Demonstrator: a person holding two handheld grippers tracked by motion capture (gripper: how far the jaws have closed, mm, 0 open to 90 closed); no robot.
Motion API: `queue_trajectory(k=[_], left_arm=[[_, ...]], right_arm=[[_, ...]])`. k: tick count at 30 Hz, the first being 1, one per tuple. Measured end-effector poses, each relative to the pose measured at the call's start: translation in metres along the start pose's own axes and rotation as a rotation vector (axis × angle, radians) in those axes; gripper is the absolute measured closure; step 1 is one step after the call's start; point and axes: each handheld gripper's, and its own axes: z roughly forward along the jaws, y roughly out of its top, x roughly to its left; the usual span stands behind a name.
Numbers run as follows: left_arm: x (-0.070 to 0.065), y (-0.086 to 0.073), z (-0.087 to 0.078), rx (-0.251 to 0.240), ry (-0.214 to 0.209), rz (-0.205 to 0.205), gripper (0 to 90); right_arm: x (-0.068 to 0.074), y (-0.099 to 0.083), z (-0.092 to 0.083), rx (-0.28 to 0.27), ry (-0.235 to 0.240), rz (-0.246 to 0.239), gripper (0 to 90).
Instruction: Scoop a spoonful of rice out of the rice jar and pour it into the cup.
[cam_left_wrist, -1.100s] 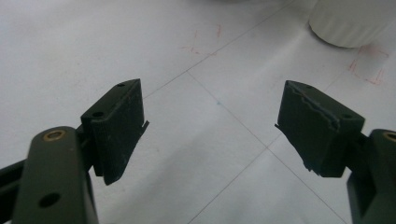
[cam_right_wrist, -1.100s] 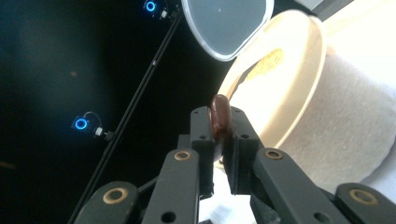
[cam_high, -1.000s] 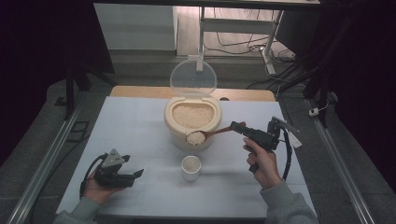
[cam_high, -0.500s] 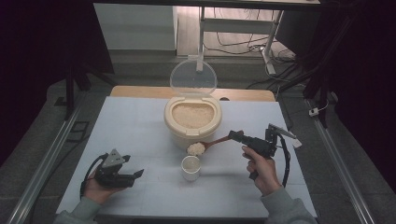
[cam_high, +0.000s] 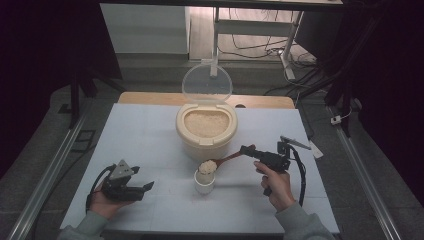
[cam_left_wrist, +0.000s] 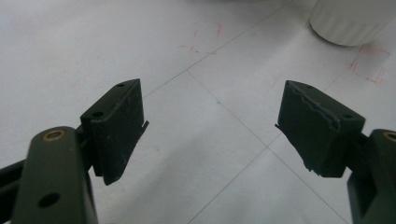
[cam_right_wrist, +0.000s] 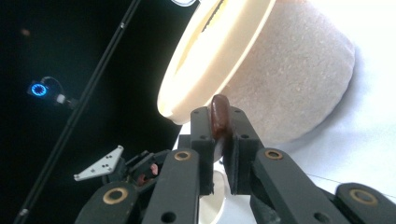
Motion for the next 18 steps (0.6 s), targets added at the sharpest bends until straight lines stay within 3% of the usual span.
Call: queue_trajectory(k=[12, 18], left_arm=[[0.0, 0.0, 0.0, 0.003, 0.0, 0.002, 22.8], [0.0, 0.0, 0.0, 0.003, 0.0, 0.003, 22.8]], right_arm=[[0.012, -0.001, 0.003, 0.018, -0.058, -0.122, 82.8], [0.017, 0.0, 0.005, 0.032, -0.079, -0.154, 82.7]])
